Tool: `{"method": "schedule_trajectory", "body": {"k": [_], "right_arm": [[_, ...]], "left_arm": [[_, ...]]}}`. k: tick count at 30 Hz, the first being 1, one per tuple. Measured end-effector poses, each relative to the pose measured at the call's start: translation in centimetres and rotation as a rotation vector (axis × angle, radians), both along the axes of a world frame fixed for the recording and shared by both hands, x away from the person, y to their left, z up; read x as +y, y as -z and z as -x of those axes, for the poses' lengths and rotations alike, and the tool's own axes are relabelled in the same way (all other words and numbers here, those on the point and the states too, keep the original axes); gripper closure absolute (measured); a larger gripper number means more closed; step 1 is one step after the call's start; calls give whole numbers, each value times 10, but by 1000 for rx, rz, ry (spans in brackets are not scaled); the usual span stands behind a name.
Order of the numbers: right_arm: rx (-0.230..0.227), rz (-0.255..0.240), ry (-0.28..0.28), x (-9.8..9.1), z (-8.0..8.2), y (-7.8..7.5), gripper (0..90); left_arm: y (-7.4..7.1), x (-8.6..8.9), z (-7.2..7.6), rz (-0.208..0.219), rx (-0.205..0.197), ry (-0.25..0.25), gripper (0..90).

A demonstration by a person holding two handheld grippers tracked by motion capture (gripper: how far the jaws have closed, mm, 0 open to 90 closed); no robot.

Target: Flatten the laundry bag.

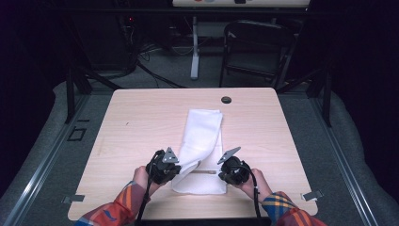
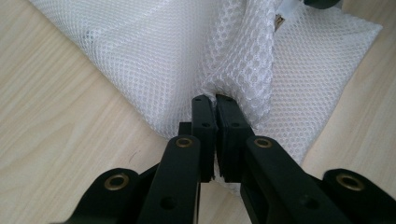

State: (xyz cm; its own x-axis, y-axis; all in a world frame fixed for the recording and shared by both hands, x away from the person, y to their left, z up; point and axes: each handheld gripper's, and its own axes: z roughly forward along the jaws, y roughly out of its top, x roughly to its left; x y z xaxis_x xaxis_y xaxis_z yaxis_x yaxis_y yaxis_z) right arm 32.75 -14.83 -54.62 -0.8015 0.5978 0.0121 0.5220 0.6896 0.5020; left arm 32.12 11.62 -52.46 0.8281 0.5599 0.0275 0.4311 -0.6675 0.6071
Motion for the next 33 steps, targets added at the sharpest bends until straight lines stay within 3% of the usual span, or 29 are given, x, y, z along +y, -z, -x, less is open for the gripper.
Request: {"method": "schedule_trajectory", "body": {"k": [4, 9, 11, 13, 15, 21, 28, 33], "right_arm": [[-39, 6, 5, 6, -5, 3, 900], [-16, 27, 3, 7, -10, 10, 900], [-24, 54, 3, 7, -10, 9, 900], [-23, 48, 16, 7, -9, 10, 900], [-18, 82, 8, 7, -9, 10, 900], [-12, 68, 33, 4, -9, 11, 900], [-7, 88, 42, 2, -10, 10, 900], [-4, 97, 45, -1, -12, 9, 900]], "left_arm": [[-1, 0, 0, 2, -5, 3, 871], [-2, 1, 0, 15, -7, 4, 868], [-3, 2, 0, 12, -11, 5, 868], [-4, 3, 0, 13, -13, -1, 869], [-4, 4, 1, 8, -29, -15, 870], [-5, 10, 0, -4, -29, -25, 871], [-3, 17, 0, -45, -9, -36, 874], [-2, 22, -1, -34, 20, -41, 874]]}}
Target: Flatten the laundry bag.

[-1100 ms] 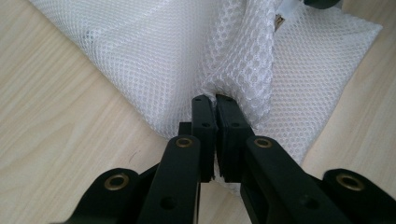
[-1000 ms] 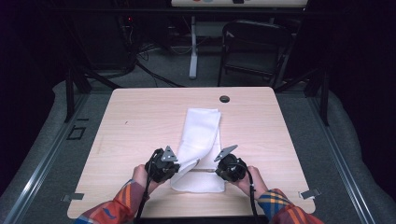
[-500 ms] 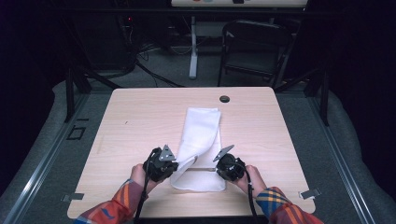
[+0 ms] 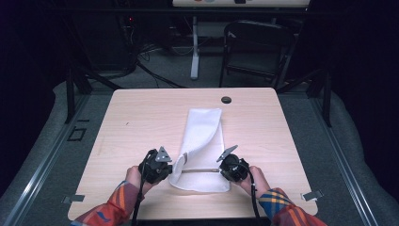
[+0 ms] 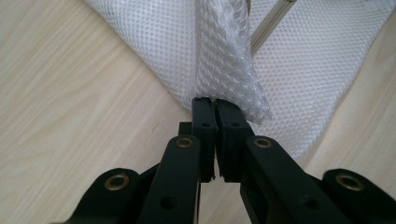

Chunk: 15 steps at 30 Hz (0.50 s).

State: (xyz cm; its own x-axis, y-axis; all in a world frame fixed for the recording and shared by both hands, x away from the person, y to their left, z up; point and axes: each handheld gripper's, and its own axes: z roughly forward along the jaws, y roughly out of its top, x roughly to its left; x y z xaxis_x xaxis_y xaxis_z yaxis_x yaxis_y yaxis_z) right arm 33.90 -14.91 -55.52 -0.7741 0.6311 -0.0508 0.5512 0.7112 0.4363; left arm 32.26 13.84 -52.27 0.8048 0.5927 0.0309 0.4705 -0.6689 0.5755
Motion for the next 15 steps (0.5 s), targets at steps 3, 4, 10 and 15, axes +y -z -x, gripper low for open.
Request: {"method": "schedule_trajectory", "body": {"k": [3, 4, 10, 15], "right_arm": [[2, -5, 11, -1, 0, 0, 900], [4, -3, 7, -2, 0, 0, 900], [6, 2, 14, -3, -1, 0, 900], [4, 1, 22, -5, -1, 0, 900]], "left_arm": [[0, 4, -2, 2, 8, -6, 873], [1, 4, -2, 3, 10, -8, 873], [2, 6, -2, -7, 22, -13, 873], [3, 8, -3, -5, 36, -7, 872]]}}
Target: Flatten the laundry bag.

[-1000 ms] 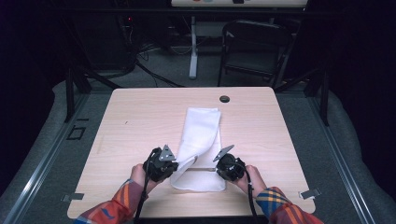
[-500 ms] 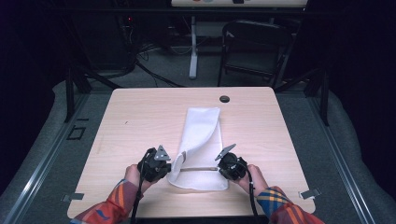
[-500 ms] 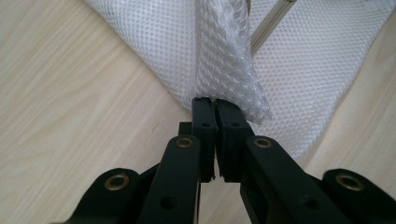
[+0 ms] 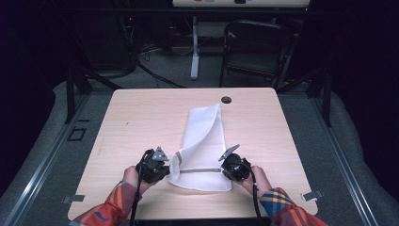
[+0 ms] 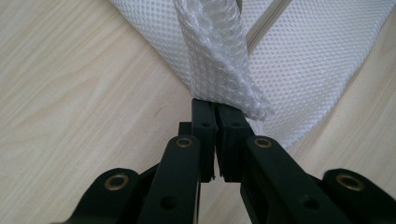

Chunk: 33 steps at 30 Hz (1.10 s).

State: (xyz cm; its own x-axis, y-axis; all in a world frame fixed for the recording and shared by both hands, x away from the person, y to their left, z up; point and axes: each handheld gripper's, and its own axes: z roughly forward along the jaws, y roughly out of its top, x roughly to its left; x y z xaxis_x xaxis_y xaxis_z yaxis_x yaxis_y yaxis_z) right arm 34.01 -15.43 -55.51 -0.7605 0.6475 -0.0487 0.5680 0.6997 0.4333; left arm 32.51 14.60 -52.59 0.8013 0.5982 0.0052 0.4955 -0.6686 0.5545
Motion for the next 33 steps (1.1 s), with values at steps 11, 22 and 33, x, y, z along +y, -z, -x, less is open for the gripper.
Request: {"method": "schedule_trajectory", "body": {"k": [11, 22, 33], "right_arm": [[9, 5, 7, -2, -1, 0, 900], [20, 14, 9, -5, -2, -1, 900], [21, 18, 8, -5, -3, -2, 900]], "left_arm": [[3, 4, 1, -15, 20, -9, 872], [6, 6, 2, -38, 44, -13, 871], [7, 9, 3, -38, 69, -19, 870]]}}
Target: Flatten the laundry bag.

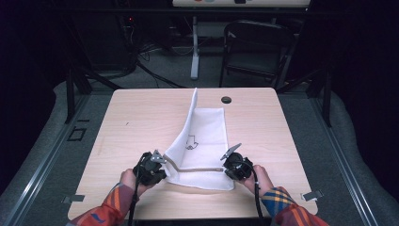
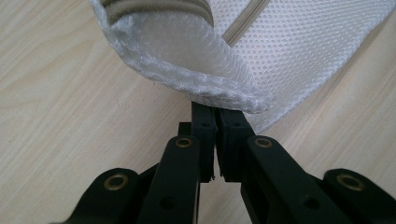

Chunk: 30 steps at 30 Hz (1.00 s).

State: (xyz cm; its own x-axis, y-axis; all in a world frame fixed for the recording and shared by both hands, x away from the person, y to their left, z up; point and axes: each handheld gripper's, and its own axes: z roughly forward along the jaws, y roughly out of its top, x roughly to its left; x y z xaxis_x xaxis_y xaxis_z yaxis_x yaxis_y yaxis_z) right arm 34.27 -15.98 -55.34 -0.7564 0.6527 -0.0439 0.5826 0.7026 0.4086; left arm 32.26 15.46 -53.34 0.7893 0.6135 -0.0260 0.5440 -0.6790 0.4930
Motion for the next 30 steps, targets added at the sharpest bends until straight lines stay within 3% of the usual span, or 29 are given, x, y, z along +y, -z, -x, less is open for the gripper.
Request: {"method": "schedule_trajectory", "body": {"k": [20, 26, 30], "right_arm": [[-12, -5, 5, -2, -2, 1, 900], [-8, 2, -3, -5, -4, 0, 900], [-4, 6, 8, -8, -5, 0, 900]], "left_arm": [[3, 2, 5, -18, 44, 11, 845], [1, 9, 9, -4, 76, 24, 693], [-4, 18, 14, 37, 86, 19, 607]]}}
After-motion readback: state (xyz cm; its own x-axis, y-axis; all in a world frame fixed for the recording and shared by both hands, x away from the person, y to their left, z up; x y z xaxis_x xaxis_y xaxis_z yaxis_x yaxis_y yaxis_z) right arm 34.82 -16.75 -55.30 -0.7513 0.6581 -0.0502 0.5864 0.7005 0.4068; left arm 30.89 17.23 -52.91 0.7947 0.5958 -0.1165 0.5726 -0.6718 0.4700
